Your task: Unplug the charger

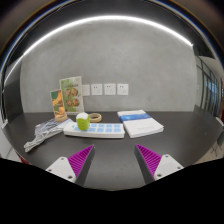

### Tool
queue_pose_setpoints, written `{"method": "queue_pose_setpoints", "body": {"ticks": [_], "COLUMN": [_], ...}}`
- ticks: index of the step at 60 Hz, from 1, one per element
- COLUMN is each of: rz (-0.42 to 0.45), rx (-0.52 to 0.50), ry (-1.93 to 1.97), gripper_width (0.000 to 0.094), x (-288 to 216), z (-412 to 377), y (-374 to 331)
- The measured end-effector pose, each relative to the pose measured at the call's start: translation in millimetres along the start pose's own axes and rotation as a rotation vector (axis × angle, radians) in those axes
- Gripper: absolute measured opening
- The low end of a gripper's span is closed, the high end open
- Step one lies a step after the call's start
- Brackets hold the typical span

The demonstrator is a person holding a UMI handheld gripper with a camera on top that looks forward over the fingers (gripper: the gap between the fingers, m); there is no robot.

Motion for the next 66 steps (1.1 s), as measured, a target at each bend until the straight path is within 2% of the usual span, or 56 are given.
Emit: {"method": "queue_pose_setpoints", "body": {"ticks": [7,8,9,13,22,29,40,46,49,50,51,52,53,66], "rz": [-0.008,-0.004,-0.006,-0.004,-0.012,0.006,0.075,0.079,0.080,0.076,0.071,0.069,0.069,0.084], "rx": [-0.061,-0.074,-0.088,-0.147,-0.254,-0.290,-0.231,-0.160,-0.099,-0.077,-0.057,-0.038,-0.030,0.036], "ry": [-0.018,-0.023,-0.027,-0.042,-0.044,-0.025,-0.022,-0.002,-0.014,-0.018,-0.022,-0.026,-0.023,0.024], "gripper_width": [0.0829,0.0830,0.0831,0.0830,0.0827,0.0820,0.0817,0.0781,0.0711,0.0726,0.0683,0.0574,0.0510,0.0426], "x": [-2,-1,-2,-4,-8,-15,-33,-40,-41,-41,-40,-40,-40,-38], "z": [0,-23,-4,-11,-53,-87,-129,-141,-141,-141,-140,-140,-141,-145], "y": [22,14,28,50,95,138,202,237,252,256,259,263,265,267]}}
Point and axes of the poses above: the point between the fingertips, and its own axes, seen from behind it with the camera up: z to the right, x down, y forward, the way the camera looks, the point moved 10 cm from there along -y, backward, against the way the camera looks
